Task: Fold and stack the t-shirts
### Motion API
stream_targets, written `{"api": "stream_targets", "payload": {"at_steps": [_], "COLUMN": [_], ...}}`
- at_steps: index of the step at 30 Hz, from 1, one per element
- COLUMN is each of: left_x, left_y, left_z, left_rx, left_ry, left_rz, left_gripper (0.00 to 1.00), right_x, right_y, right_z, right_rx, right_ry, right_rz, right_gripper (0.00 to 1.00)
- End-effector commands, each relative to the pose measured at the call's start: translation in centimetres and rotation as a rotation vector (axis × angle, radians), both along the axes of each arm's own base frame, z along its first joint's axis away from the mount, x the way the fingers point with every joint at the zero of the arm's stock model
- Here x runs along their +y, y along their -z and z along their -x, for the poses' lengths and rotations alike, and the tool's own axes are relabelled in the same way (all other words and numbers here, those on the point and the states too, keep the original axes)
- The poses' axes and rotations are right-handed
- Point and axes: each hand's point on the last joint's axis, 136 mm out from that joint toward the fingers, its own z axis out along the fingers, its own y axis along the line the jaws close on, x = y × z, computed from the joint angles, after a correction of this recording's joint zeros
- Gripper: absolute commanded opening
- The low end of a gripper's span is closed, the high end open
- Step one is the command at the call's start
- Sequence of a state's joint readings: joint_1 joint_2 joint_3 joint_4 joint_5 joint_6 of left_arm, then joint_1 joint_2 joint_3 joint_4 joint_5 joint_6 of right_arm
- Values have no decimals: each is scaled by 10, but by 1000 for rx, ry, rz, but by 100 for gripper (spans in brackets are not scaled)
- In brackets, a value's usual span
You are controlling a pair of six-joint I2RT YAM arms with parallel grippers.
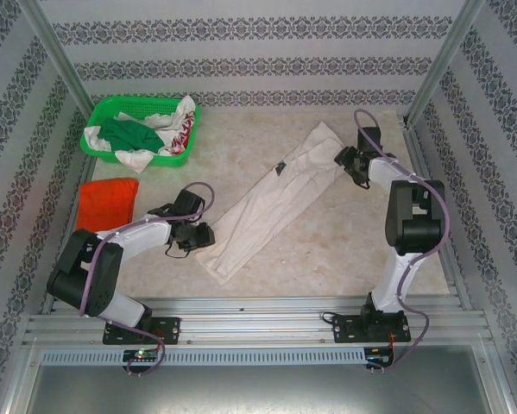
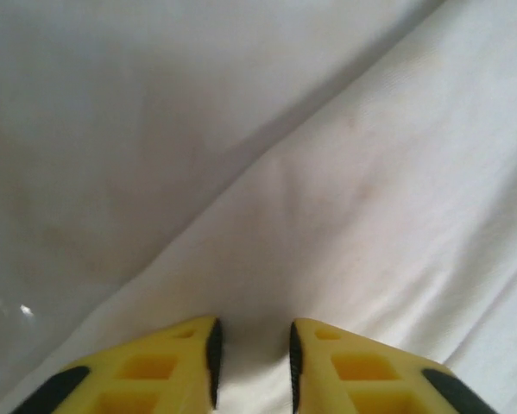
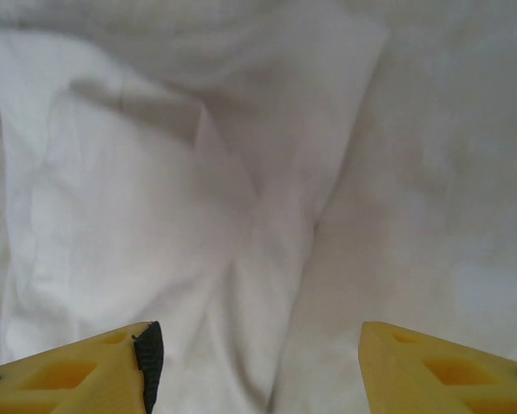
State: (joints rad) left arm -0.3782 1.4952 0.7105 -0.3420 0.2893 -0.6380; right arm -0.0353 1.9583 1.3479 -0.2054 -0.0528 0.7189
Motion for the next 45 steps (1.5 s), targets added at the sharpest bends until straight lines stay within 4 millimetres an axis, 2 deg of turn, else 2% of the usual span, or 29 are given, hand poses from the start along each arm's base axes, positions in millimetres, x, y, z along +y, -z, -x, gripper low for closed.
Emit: {"api": "stream_targets", "payload": {"at_steps": [1, 5, 9, 12, 15, 19, 24, 29, 33, 38, 41, 45], "left_x": [-9, -17, -33, -37, -32, -30, -31, -45, -64, -90, -94, -87], "left_y": [2, 10, 5, 3, 3, 5, 13, 15, 8, 2, 0, -11], "left_z": [10, 23, 30, 33, 36, 37, 36, 33, 30, 36, 33, 24], "left_rx": [29, 80, 84, 78, 78, 78, 84, 101, 99, 102, 84, 14], "left_ry": [-16, -4, 12, 1, -1, 0, 4, 21, 80, 201, 212, 216], "left_rz": [65, 77, 130, 166, 141, 127, 128, 195, 249, 275, 275, 226], "left_gripper": [24, 23, 23, 23, 24, 24, 24, 25, 27, 27, 28, 34], "right_x": [-8, -14, -23, -15, -12, -4, 15, 36, 56, 75, 77, 70], "right_y": [10, 19, 33, 40, 48, 54, 56, 45, 37, 22, 7, -33], "right_z": [-12, -27, -38, -53, -63, -75, -95, -119, -141, -167, -175, -174], "right_rx": [35, 55, 106, 113, 135, 138, 109, 59, 17, -91, -142, -196], "right_ry": [-27, -21, -3, -40, -52, -83, -181, -284, -346, -355, -345, -346], "right_rz": [28, 38, 50, 2, -21, -62, -141, -200, -233, -298, -298, -227], "right_gripper": [62, 63, 64, 63, 61, 50, 34, 29, 34, 37, 43, 57]}}
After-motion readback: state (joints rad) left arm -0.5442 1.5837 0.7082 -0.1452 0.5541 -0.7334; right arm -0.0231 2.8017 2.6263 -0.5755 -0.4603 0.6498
